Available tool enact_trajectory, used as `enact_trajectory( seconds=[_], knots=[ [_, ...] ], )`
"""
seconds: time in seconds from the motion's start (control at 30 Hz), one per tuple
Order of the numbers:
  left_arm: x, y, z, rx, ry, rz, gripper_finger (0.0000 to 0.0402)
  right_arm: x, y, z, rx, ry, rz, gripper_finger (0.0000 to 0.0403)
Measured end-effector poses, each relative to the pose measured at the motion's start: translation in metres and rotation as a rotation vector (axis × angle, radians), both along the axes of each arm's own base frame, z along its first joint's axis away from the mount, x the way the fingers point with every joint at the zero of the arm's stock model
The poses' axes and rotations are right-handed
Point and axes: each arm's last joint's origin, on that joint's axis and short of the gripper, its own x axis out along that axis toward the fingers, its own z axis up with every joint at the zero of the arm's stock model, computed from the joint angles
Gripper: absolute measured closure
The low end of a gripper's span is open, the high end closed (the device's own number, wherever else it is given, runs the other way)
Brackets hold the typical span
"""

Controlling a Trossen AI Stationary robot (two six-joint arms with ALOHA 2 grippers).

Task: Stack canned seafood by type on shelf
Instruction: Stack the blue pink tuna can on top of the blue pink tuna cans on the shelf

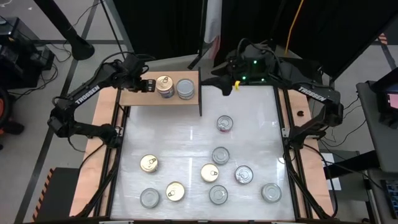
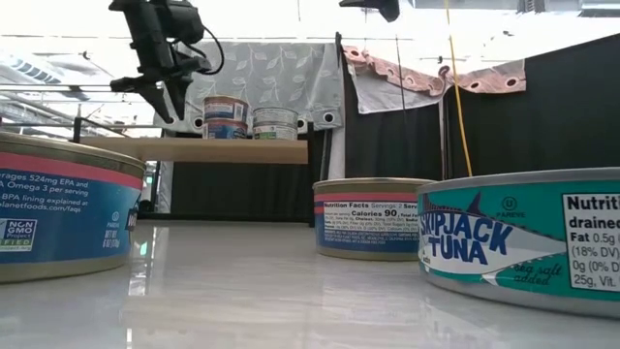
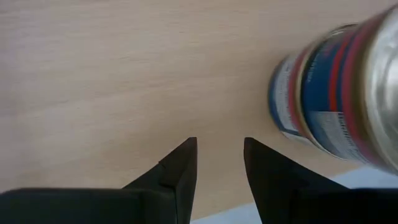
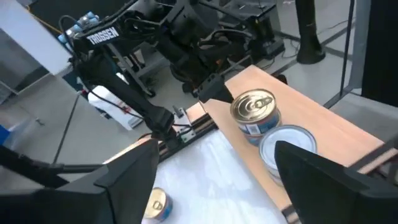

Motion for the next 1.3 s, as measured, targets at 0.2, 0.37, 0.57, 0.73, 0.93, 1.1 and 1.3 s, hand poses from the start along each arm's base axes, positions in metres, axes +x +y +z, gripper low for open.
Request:
enact_trajectory(
  seconds=[0.2,0.37,0.57,0.73,0.93,1.1,1.3],
  knots=[
    [0.004,-0.017,-0.002,-0.139,-0.010,-0.025,0.0268,-0.018,0.003,-0.002,0.003,0.096,0.063,0.0127],
    [0.003,-0.052,0.001,-0.310,0.014,-0.097,0.0268,-0.034,0.006,-0.014,0.049,0.270,0.065,0.0159],
    [0.010,-0.094,0.016,-0.301,-0.096,-0.249,0.0268,-0.039,0.007,-0.039,0.050,0.527,0.143,0.0212],
    [0.023,-0.130,0.023,-0.328,-0.167,-0.416,0.0268,-0.032,0.002,-0.059,0.041,0.558,0.190,0.0273],
    [0.031,-0.174,0.021,-0.347,-0.119,-0.589,0.0268,-0.025,-0.001,-0.095,0.079,0.600,0.223,0.0345],
    [0.033,-0.201,0.019,-0.278,-0.079,-0.605,0.0268,-0.024,0.000,-0.129,0.161,0.658,0.235,0.0395],
    [0.040,-0.238,-0.016,-0.213,0.039,-0.742,0.0292,-0.023,0.002,-0.143,0.225,0.668,0.255,0.0391]
  ],
)
